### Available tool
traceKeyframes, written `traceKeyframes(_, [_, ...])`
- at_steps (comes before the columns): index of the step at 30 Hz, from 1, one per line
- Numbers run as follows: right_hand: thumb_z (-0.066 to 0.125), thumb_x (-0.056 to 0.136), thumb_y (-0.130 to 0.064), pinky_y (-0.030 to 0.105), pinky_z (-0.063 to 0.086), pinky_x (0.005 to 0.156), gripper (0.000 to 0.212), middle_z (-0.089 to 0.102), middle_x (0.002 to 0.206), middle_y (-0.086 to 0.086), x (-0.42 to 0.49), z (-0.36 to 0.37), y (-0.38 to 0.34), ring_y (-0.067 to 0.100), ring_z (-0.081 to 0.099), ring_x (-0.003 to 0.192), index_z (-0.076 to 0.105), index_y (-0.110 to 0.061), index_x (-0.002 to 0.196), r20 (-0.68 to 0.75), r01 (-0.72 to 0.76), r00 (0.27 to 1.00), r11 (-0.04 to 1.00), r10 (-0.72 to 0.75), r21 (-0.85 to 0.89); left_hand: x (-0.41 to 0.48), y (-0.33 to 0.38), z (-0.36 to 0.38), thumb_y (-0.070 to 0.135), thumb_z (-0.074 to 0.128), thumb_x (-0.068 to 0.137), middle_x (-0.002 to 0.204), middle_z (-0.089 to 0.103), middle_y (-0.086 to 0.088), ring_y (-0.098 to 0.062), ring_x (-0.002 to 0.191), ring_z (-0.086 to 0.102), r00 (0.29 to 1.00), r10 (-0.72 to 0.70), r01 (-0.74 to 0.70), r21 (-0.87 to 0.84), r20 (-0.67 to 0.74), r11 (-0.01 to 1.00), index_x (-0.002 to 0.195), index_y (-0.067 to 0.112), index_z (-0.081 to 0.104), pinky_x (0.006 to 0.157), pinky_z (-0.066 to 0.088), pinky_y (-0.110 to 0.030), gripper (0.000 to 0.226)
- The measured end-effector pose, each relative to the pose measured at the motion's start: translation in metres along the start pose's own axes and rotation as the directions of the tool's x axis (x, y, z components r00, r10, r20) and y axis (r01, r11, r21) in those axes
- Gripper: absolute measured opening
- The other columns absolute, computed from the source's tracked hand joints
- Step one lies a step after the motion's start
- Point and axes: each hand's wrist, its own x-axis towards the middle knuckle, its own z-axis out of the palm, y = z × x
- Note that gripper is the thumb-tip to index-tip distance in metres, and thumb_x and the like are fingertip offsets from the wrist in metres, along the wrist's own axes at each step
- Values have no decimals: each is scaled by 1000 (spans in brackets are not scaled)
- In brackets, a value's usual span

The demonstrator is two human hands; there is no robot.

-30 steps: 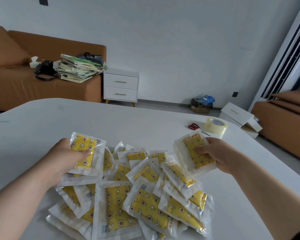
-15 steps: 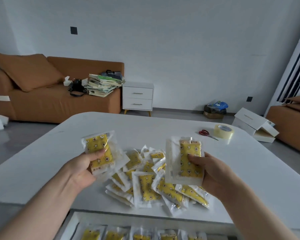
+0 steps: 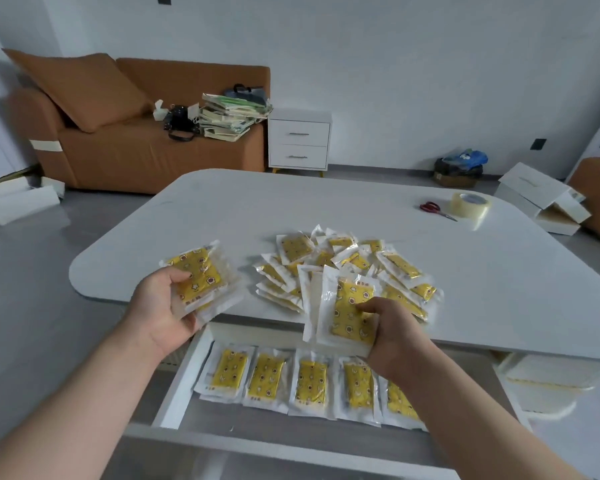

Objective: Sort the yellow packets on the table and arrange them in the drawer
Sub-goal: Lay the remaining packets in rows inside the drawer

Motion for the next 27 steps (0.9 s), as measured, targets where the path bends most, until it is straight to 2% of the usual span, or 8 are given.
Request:
traceKeyframes(5, [52,90,-1,42,58,66,19,72,91,19,19,6,20,34,70,75,61,-2,106,29,-20,999,981,26,-192,9,4,-23,-5,53,86,84,75,-13,-26,71,74,990,-51,-6,390,134,921,103,7,63,60,61,-40,23])
traceKeyframes(8, [48,91,8,45,58,73,29,75,100,20,33,6,30,37,72,87,64,-3,113,132,30,991,944,15,-329,22,2,-35,-11,67,72,93,75,-16,-30,82,73,976,-113,-36,654,184,756,106,3,62,73,61,-43,37])
traceKeyframes(10, [52,89,11,49,58,81,32,74,104,21,44,5,35,39,72,95,66,-2,114,176,59,984,890,24,-452,32,-5,-40,-11,74,73,95,74,-15,-30,88,72,975,-142,-80,864,172,497,100,5,64,81,59,-45,34])
traceKeyframes(12, [62,83,10,50,58,86,34,76,102,17,53,5,37,37,72,94,71,-8,111,175,102,985,766,14,-634,41,-11,-44,1,79,72,91,73,-6,-23,84,70,962,-202,-180,983,184,39,95,12,66,72,58,-33,29])
traceKeyframes(15, [69,78,5,35,60,78,33,78,91,6,60,3,41,25,74,82,75,-20,99,204,163,979,500,28,-850,51,-26,-43,14,79,73,102,63,1,-14,83,57,937,-318,-273,866,142,-419,110,18,63,59,41,-24,41])
traceKeyframes(18, [70,76,-4,23,48,62,24,70,77,-4,66,0,50,13,62,66,73,-25,86,200,188,979,198,42,-962,64,-45,-41,16,78,78,110,54,4,-15,95,54,906,-417,-291,824,74,-486,130,19,56,69,41,-24,56])
traceKeyframes(22, [69,77,-11,29,48,69,25,65,86,-2,76,-3,72,16,56,75,73,-19,100,185,191,977,-45,103,-981,73,-72,-43,14,77,80,126,54,2,-15,101,50,860,-509,-326,789,19,-521,137,16,50,82,44,-26,64])
traceKeyframes(27, [69,82,-7,23,47,64,25,63,90,-4,88,1,99,10,54,71,70,-15,106,228,257,951,-120,209,-959,74,-99,-58,6,74,81,143,48,-1,-22,120,53,833,-551,-314,775,-52,-548,145,20,42,92,48,-30,74])
